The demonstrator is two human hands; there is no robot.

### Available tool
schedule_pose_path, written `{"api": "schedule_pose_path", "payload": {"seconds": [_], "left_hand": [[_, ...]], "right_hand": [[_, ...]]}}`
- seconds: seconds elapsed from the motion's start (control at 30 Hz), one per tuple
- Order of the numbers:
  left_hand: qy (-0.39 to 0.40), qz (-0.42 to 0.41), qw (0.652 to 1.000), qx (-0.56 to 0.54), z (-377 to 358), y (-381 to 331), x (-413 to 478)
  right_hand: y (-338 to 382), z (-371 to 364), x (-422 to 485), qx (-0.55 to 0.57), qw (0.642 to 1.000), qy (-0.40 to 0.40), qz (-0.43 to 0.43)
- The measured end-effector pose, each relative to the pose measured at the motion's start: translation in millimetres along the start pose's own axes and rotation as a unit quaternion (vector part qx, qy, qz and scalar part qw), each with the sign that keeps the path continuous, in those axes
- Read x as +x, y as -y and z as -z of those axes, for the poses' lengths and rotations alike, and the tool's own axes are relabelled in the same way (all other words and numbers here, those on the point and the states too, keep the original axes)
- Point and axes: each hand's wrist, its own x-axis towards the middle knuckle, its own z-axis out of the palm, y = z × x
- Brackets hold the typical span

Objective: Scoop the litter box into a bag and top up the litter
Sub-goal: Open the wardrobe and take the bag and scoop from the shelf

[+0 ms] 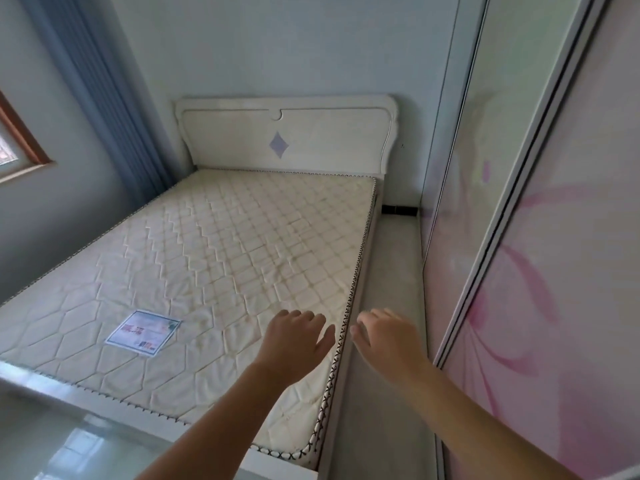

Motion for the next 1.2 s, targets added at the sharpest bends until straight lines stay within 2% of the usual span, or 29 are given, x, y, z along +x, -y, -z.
{"api": "schedule_pose_path", "payload": {"seconds": [0.33,0.53,0.9,1.2], "left_hand": [[-0.018,-0.014,0.998,-0.054,-66,27,115],[-0.017,-0.041,0.996,-0.082,-82,22,181],[0.024,-0.055,0.997,-0.058,-156,11,321],[0.034,-0.016,0.999,-0.012,-206,37,435]], "right_hand": [[-43,6,96,-0.087,0.996,-0.012,0.006],[-79,3,140,-0.123,0.992,-0.009,-0.039],[-188,-33,243,-0.094,0.992,-0.032,-0.075],[-265,-47,361,-0.027,0.994,-0.016,-0.101]]}}
